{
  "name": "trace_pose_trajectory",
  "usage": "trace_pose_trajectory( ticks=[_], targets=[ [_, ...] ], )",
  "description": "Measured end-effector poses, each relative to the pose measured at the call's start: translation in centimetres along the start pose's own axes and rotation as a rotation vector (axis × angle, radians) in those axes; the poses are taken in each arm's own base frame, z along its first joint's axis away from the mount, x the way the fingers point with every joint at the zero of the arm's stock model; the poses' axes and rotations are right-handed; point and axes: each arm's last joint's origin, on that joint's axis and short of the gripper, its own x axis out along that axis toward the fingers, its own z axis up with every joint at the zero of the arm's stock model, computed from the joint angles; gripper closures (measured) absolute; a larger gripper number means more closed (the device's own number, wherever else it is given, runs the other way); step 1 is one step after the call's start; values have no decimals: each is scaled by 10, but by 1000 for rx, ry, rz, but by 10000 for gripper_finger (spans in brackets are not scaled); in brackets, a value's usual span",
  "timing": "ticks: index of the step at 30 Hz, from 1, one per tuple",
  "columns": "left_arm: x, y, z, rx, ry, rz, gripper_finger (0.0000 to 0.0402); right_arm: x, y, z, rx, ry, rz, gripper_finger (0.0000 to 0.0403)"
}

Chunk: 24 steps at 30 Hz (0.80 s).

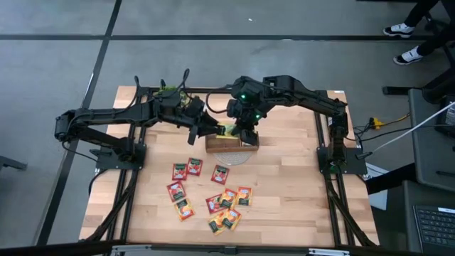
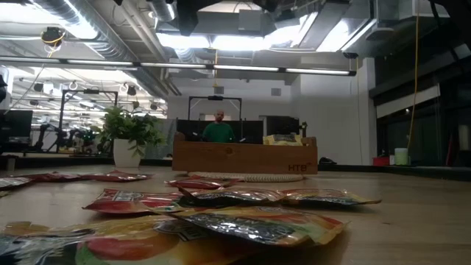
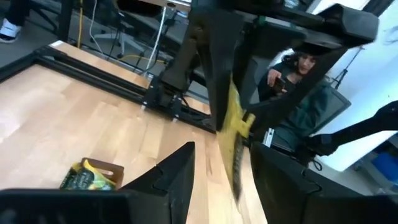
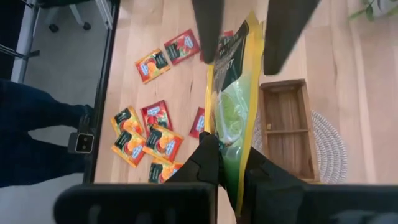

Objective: Pick & Place Tea
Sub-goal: Put the yellow tea bag into the right section of the wooden organizer

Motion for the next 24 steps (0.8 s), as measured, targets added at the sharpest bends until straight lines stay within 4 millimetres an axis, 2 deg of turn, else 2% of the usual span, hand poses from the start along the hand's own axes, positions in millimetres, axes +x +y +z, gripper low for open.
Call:
trace_pose_trajectory(
  ticks=[7, 17, 21, 24],
  targets=[
    [0, 0, 0, 0, 1, -5, 279, -2, 0, 2, -30, -31, -2, 385],
    [0, 0, 0, 1, 4, -11, 350, -2, -1, 3, -32, -35, -5, 384],
    [0, -1, 0, 30, 5, -16, 390, -2, -1, 3, -31, -35, -5, 370],
    [0, -1, 0, 37, 2, -17, 396, -2, -1, 3, -29, -35, -5, 349]
  ],
)
